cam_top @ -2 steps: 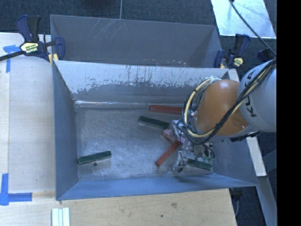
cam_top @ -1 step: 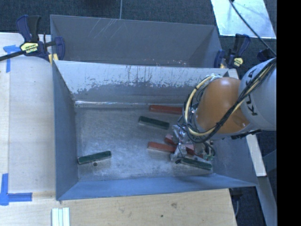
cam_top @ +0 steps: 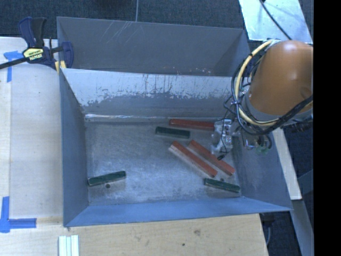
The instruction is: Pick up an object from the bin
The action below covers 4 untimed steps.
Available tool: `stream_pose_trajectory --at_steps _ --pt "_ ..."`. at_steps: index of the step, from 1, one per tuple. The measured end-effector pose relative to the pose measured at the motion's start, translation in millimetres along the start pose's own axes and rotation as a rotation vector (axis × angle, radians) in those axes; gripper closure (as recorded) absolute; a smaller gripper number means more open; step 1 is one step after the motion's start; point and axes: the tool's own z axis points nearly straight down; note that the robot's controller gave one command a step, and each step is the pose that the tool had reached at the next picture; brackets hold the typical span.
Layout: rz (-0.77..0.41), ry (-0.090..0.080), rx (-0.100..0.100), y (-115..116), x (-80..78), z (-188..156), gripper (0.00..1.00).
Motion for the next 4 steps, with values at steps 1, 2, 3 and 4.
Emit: stream_pose_trajectory --at_steps 1,2,3,4 --pt "0.001 0.01 0.0 0.0 2.0 4.9 0.0" --pt "-0.389 0.013 -0.003 14.8 16.3 46.5 0.0" --pt "-0.303 0.015 -0.003 -14.2 -15.2 155.0 0.0" --pt "-0.303 -0.006 -0.001 -13.3 -20.7 147.1 1.0"
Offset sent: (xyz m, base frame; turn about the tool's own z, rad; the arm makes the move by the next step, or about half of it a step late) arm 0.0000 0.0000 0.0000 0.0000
